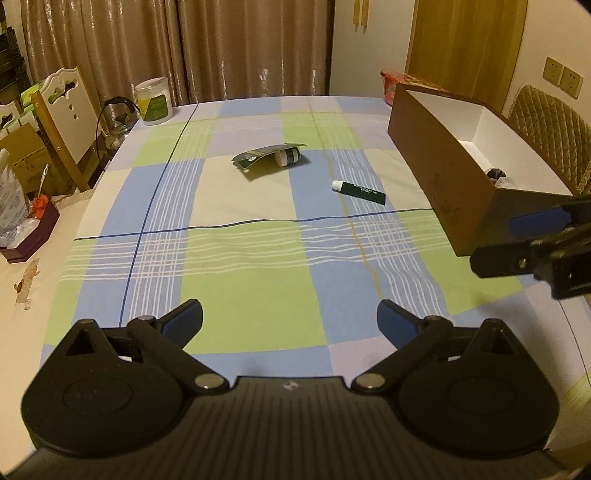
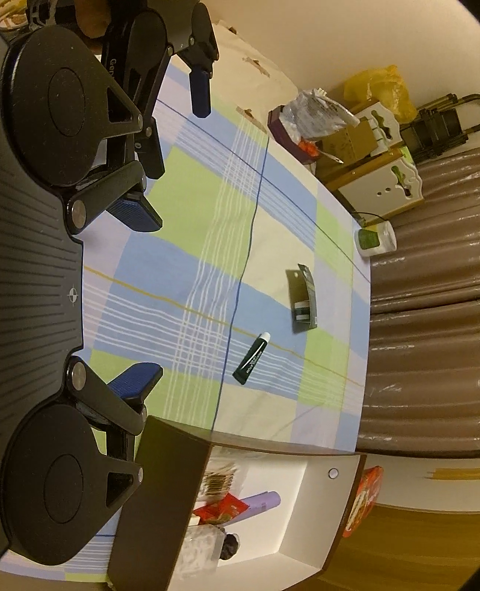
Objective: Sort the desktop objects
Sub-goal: 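Withdraw both open tools from the box back over the table, then grasp the green swab card with left tool while right tool grasps the green lip balm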
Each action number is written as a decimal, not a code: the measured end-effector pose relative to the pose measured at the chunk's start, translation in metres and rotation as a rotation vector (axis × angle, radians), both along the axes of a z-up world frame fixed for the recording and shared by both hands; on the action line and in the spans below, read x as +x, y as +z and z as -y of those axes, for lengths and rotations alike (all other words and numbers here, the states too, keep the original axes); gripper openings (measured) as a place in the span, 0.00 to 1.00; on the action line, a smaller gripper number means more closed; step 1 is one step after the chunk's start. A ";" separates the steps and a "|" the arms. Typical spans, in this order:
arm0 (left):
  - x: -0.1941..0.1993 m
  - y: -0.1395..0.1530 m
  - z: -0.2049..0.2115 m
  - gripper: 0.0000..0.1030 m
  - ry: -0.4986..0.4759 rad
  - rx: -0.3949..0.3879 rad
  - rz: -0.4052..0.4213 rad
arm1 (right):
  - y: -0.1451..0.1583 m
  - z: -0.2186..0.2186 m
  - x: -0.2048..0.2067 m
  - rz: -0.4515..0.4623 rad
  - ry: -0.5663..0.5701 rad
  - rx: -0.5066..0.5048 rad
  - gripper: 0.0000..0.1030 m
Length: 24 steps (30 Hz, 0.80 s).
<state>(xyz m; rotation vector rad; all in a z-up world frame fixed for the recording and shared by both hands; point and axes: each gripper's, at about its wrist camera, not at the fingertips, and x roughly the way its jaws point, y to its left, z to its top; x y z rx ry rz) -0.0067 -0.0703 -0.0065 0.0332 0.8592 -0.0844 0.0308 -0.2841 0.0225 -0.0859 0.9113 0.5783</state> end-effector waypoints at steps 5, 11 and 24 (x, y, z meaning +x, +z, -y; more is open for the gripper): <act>-0.001 -0.002 0.000 0.96 -0.022 -0.005 -0.003 | 0.001 0.002 -0.004 0.001 -0.014 -0.009 0.78; 0.008 -0.004 0.005 0.96 -0.032 -0.020 -0.001 | 0.000 0.006 0.004 0.004 0.007 -0.017 0.78; 0.054 0.009 0.006 0.96 0.029 -0.011 0.010 | -0.001 -0.010 0.055 0.080 0.265 -0.039 0.78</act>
